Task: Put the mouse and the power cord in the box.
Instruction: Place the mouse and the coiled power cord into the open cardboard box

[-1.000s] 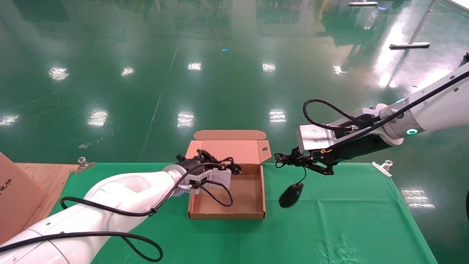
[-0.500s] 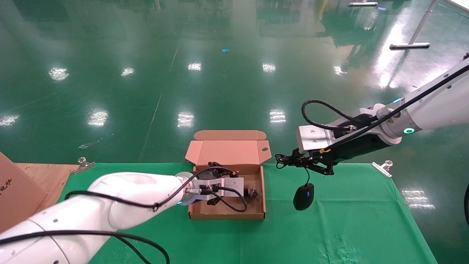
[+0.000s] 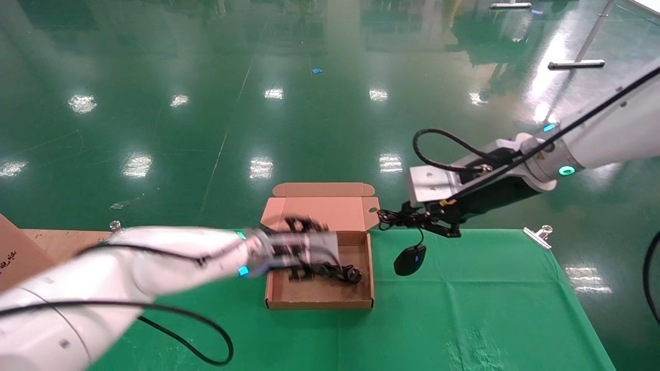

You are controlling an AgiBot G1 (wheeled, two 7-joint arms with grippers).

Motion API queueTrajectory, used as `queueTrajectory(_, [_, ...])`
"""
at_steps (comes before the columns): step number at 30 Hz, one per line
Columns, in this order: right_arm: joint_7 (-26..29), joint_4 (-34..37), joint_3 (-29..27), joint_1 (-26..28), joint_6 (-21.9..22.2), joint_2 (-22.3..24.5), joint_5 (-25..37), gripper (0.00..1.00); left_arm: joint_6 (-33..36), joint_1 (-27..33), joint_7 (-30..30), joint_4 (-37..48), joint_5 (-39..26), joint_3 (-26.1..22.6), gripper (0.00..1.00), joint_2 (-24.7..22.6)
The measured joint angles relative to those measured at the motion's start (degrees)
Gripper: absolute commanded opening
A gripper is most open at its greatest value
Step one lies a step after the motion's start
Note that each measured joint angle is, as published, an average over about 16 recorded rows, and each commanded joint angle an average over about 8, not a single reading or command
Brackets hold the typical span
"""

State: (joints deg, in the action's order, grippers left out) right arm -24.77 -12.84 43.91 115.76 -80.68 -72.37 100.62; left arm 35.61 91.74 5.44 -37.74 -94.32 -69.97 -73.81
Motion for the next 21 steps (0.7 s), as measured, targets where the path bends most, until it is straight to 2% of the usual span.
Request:
queueTrajectory(6, [1.02,-0.81,0.12,0.55,0.71,-2.69,-0.33,0.11,7.21,2.07,-5.17,-5.24,11.11,5.65,1.0,9.21])
queueTrajectory(10, [2.71,-3.24,0.79,-0.04,1.66,-4.32,-0.88,0.08,12.83,2.63,-8.55,-9.62,18.85,9.94,1.0,17.3])
queueTrajectory(15, [6.35,-9.07,3.19,-2.06,4.01,-5.8,-2.12,0.01,18.0,1.57,-11.61,-12.9,27.56,14.91,1.0,26.68])
queueTrajectory(21, [12.41,-18.3,8.8,-5.72,9.57,-6.41,-4.48,0.0,21.16,-0.65,-14.33,-12.59,33.75,18.53,1.0,34.01])
